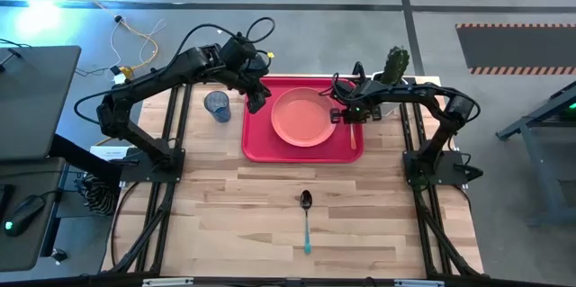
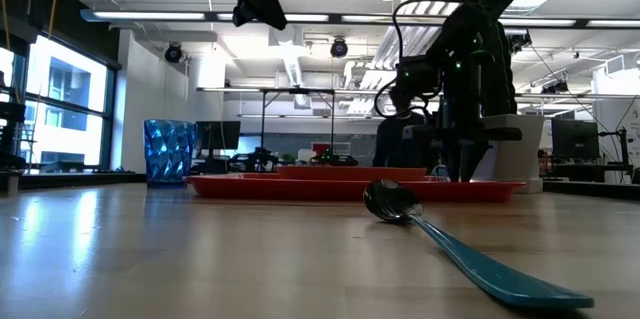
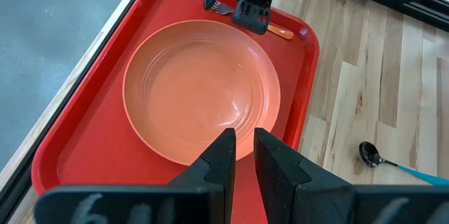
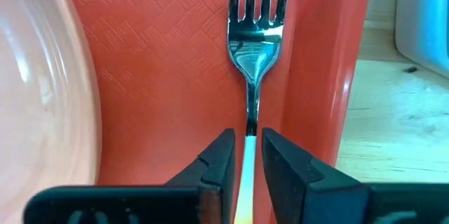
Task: Pick and place plate/cup/fork/spoon on tray
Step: Put the blue cup on the top left of the orange plate
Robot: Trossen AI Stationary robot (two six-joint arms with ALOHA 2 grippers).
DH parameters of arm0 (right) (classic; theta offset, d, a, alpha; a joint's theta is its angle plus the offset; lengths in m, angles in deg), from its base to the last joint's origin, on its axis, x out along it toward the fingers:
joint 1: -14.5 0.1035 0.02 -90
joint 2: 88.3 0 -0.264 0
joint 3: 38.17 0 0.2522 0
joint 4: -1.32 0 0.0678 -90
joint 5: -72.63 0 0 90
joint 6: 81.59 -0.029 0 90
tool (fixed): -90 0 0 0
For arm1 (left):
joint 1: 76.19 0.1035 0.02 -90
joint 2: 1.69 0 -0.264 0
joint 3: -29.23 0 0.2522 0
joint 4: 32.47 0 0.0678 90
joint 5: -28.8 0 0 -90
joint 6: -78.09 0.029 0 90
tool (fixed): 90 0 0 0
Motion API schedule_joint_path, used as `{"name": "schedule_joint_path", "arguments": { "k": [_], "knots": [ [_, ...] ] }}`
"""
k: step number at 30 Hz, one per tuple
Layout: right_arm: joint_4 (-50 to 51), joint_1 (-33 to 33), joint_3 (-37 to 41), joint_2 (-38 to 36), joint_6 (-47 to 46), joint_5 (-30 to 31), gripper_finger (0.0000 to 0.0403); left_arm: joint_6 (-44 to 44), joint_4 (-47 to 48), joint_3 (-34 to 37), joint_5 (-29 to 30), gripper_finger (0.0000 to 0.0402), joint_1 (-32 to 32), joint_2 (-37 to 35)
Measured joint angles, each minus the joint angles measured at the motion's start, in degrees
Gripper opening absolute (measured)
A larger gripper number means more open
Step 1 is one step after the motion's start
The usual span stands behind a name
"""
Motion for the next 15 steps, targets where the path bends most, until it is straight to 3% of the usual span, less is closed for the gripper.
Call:
{"name": "schedule_joint_path", "arguments": {
  "k": [15],
  "knots": [
    [7.14,0.79,-8.09,-0.03,1.68,-0.11,0.0064,-0.04,3.21,0.0,-0.02,0.0044,0.2,0.0]
  ]
}}
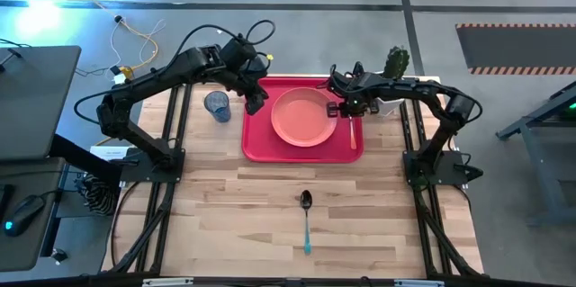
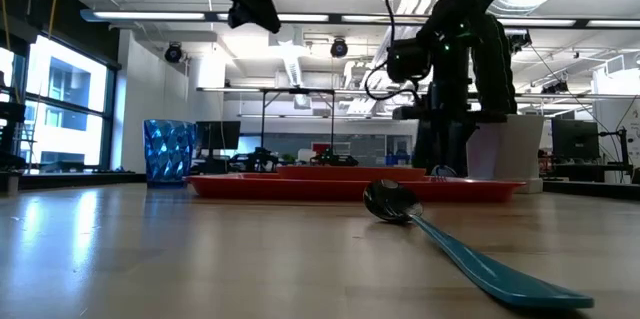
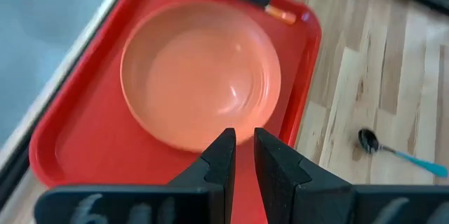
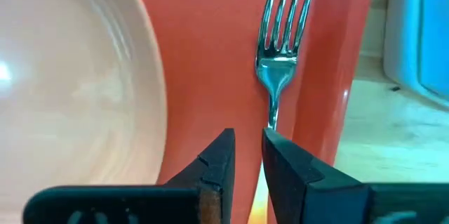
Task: Pick and place plate/cup/fork/spoon on tray
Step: Put the blue cup on the top left of the orange plate
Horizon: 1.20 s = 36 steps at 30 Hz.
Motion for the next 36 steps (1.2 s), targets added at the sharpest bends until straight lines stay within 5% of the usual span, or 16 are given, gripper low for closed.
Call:
{"name": "schedule_joint_path", "arguments": {
  "k": [6,12,26,36],
  "knots": [
    [3.47,3.0,-4.01,-0.13,1.04,0.15,0.0064,0.02,4.83,0.0,0.44,0.0044,1.1,0.01],
    [6.63,5.19,-10.15,-0.13,3.03,2.18,0.0064,0.02,6.52,0.0,8.05,0.005,1.88,0.01],
    [12.73,6.1,-30.11,-0.15,15.09,8.26,0.0064,-6.04,16.33,0.15,10.9,0.0121,6.99,0.05],
    [12.85,2.99,-37.86,-0.22,23.26,11.71,0.0064,-12.75,13.57,11.15,11.95,0.0122,9.65,0.09]
  ]
}}
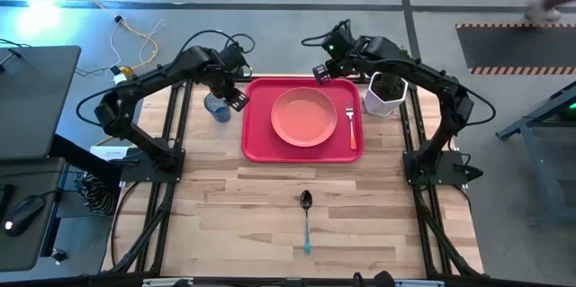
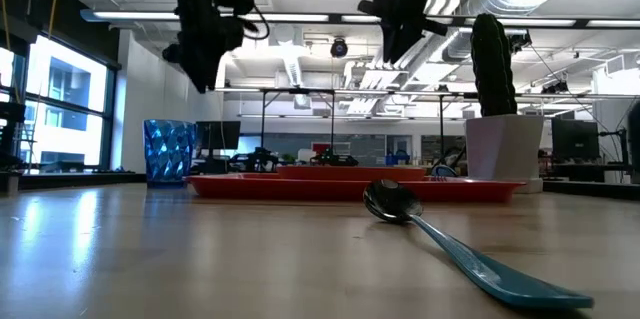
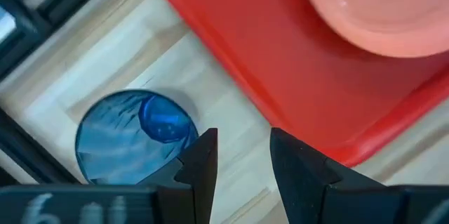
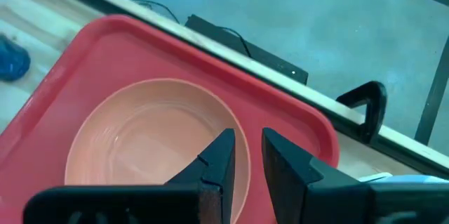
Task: Pick and place plate/cup/fork/spoon on tray
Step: Put the blue cup on the top left of the orange plate
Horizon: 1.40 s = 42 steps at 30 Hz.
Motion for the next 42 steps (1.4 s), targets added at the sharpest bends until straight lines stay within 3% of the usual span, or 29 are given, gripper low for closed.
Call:
{"name": "schedule_joint_path", "arguments": {
  "k": [8,29,39,42],
  "knots": [
    [0.45,-1.94,-0.4,0.0,1.78,-0.34,0.0064,-4.64,-0.49,5.32,6.72,0.0122,0.39,-0.02],
    [0.43,-2.03,-0.4,0.02,7.65,-0.36,0.0064,-8.67,-8.59,15.21,5.77,0.0118,0.67,-0.04],
    [0.41,-2.03,-0.4,0.04,9.14,-0.34,0.0064,-9.41,-8.83,15.21,6.48,0.0017,0.65,-0.07],
    [0.41,-2.03,-0.4,0.04,9.27,-0.34,0.0064,-8.72,-8.66,15.21,7.29,0.0008,0.65,-0.07]
  ]
}}
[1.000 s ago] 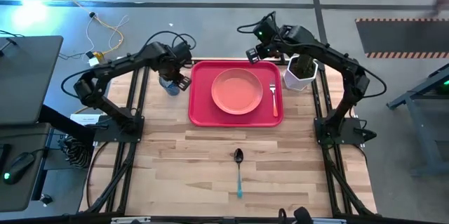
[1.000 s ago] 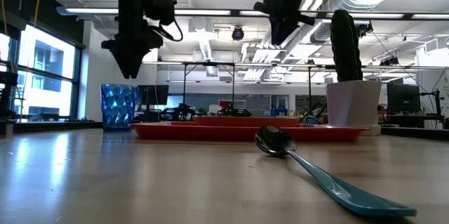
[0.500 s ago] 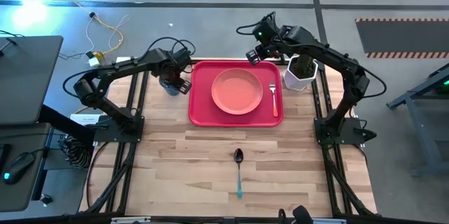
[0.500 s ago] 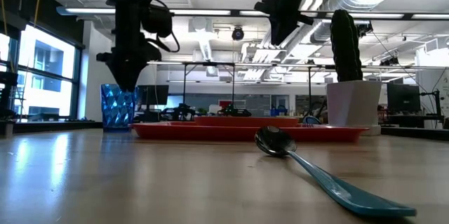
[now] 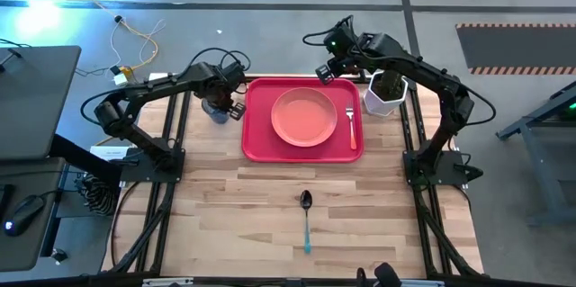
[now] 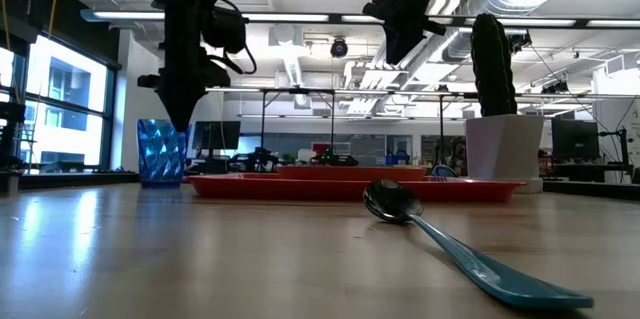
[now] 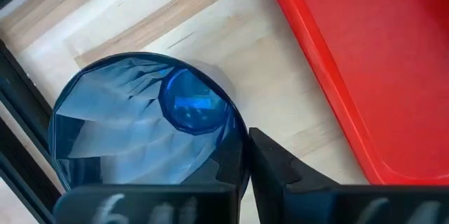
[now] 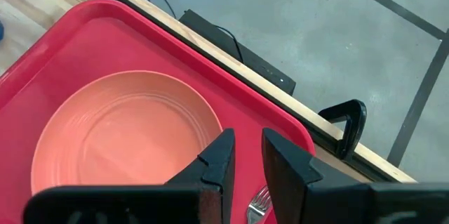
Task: Pick and place plate/cup/fork/spoon on tray
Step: Put the blue cup on the top left of the orange plate
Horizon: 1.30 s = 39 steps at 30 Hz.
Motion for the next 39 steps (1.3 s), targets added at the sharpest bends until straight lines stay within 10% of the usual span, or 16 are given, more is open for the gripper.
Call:
{"name": "schedule_joint_path", "arguments": {
  "k": [22,39],
  "knots": [
    [-0.53,0.0,0.0,0.01,0.93,0.03,0.0064,9.88,-3.29,-12.82,-1.36,0.0005,-2.1,0.0],
    [-0.81,0.0,0.0,0.02,-6.52,0.7,0.0064,53.49,-11.51,-16.0,-5.26,0.0005,-3.55,0.0]
  ]
}}
